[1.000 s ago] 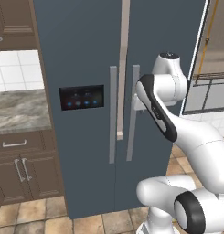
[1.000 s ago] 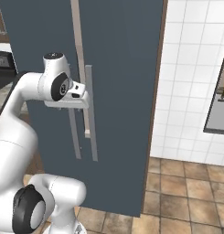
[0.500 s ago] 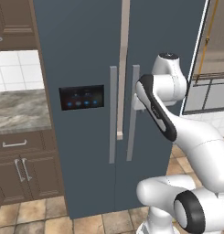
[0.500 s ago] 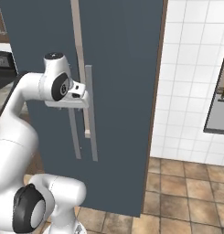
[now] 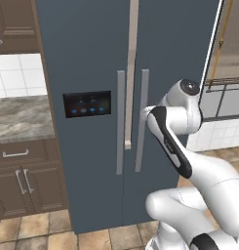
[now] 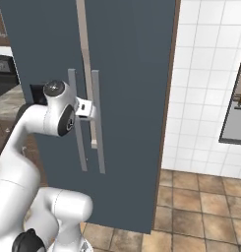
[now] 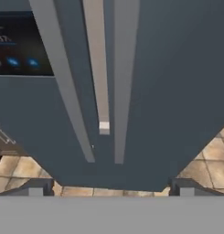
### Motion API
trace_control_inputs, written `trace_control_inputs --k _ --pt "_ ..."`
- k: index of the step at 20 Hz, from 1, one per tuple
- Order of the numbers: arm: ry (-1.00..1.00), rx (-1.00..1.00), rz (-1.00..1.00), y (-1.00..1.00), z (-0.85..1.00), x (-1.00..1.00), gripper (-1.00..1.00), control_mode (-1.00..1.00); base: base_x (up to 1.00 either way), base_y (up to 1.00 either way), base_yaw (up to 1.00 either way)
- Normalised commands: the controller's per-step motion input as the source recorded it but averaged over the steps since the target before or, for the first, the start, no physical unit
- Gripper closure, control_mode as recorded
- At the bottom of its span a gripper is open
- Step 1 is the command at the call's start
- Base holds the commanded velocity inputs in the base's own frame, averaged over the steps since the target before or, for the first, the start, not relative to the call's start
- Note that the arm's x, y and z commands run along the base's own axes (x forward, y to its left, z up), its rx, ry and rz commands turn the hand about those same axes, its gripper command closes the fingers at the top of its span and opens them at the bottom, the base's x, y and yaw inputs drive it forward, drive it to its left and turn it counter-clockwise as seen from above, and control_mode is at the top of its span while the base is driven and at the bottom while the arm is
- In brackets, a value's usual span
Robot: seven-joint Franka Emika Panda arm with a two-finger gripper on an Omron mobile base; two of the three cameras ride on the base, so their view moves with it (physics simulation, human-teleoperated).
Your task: Retrieve the sausage and cheese from the fridge and place them on the cutting board on the counter.
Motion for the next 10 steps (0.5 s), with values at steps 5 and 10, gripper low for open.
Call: trace_control_inputs --k 5,10 --pt "-0.08 0.06 -0.01 -0.06 0.25 0.33 -1.0 -1.0 0.0 0.0 0.0" --pt "-0.01 0.02 0.0 -0.06 0.29 0.47 -1.0 -1.0 0.0 0.0 0.0"
